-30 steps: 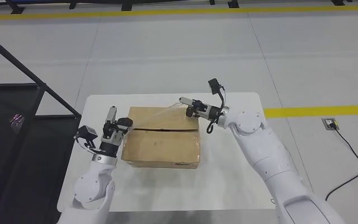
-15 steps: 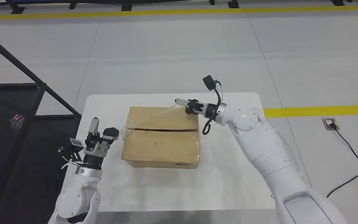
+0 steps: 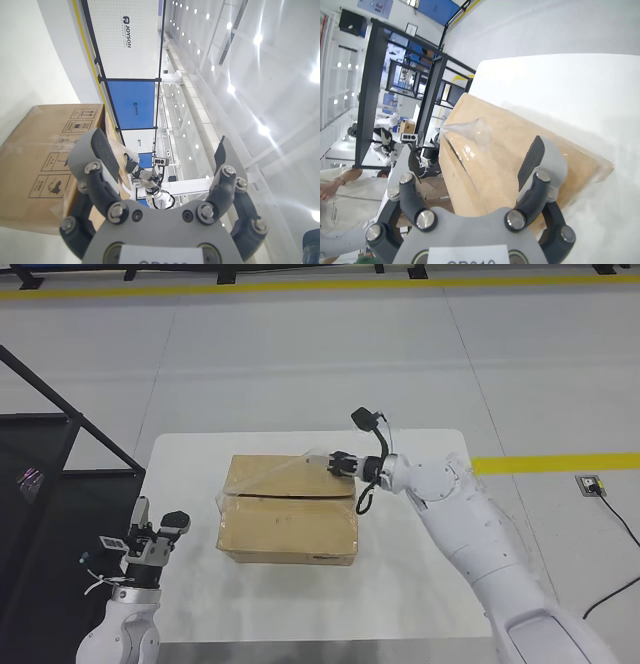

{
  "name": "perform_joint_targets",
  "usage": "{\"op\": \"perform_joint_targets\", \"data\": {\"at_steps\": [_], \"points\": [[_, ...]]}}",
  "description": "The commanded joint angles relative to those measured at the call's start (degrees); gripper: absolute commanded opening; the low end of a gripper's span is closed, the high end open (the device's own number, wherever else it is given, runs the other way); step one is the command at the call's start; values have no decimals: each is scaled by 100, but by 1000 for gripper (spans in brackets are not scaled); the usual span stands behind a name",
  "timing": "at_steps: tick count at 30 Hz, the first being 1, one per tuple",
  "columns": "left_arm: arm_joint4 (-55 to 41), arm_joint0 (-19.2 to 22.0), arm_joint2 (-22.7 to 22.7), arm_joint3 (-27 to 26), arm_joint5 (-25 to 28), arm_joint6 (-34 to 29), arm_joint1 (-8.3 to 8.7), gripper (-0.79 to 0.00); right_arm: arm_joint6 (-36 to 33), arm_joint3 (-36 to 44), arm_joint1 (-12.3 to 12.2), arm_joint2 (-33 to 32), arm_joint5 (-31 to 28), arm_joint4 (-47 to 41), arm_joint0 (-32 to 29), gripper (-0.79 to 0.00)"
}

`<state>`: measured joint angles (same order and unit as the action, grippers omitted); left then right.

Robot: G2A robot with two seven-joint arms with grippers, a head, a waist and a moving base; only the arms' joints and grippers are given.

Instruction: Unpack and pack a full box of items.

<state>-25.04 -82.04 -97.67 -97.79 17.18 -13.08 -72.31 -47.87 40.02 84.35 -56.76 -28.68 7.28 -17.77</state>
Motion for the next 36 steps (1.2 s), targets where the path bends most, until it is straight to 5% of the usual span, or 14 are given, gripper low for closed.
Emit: {"op": "perform_joint_targets", "data": {"at_steps": [1, 5, 7, 30, 36], "points": [[5, 33, 48, -14, -35, 24, -6, 0, 617, 127, -16, 72, -240, 658, -12, 0], [16, 39, 79, -72, -71, 26, -11, 0, 1952, 845, -110, 227, -215, 2393, -224, 0], [42, 36, 95, -85, -72, 30, -14, 0, 2502, 1273, -161, 274, 479, 3284, -465, 0], [-50, 242, 154, 100, -401, 78, -29, 0, 2401, 1410, -309, 15, 515, 3804, -620, 0], [2, 252, 178, 91, -428, 108, -34, 0, 2767, 2125, -296, 652, 1351, 5969, -708, 0]]}}
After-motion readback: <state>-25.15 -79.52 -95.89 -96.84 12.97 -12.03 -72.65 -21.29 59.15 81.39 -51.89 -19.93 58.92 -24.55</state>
